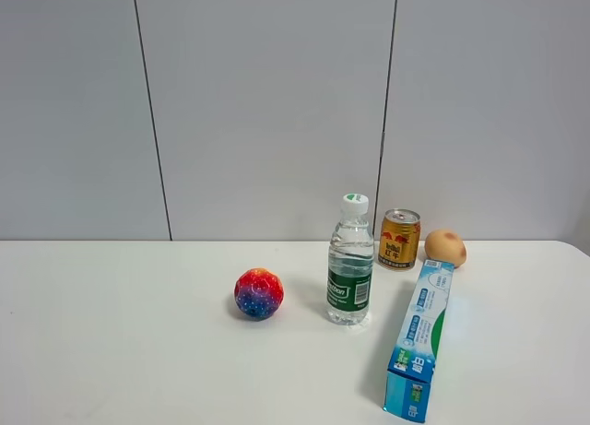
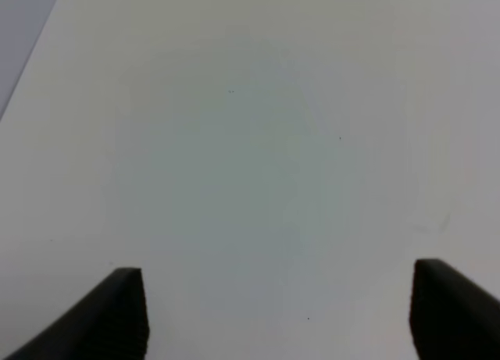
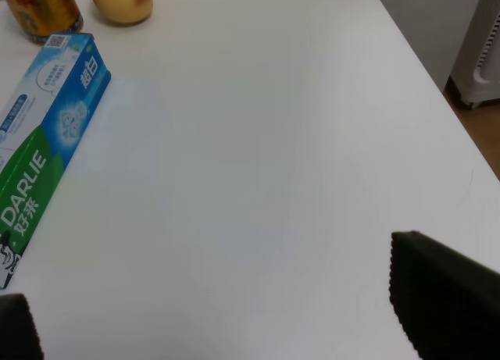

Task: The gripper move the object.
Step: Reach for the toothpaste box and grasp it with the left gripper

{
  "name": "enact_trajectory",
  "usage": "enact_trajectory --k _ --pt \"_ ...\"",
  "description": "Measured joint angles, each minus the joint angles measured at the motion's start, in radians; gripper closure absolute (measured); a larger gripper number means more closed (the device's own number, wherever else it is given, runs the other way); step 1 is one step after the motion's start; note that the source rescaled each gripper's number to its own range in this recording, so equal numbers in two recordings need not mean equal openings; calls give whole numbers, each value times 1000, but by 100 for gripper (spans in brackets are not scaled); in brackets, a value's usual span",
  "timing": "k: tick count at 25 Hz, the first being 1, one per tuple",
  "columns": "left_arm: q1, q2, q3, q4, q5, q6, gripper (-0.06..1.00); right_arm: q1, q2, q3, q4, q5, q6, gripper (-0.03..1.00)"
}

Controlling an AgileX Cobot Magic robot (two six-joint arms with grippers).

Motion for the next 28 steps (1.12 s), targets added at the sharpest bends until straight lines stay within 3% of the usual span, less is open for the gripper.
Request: enact_trajectory --k 1,28 --pt "0 0 0 0 0 0 38 0 0 0 0 0 0 -3" --pt "0 0 0 0 0 0 38 0 0 0 0 0 0 -3"
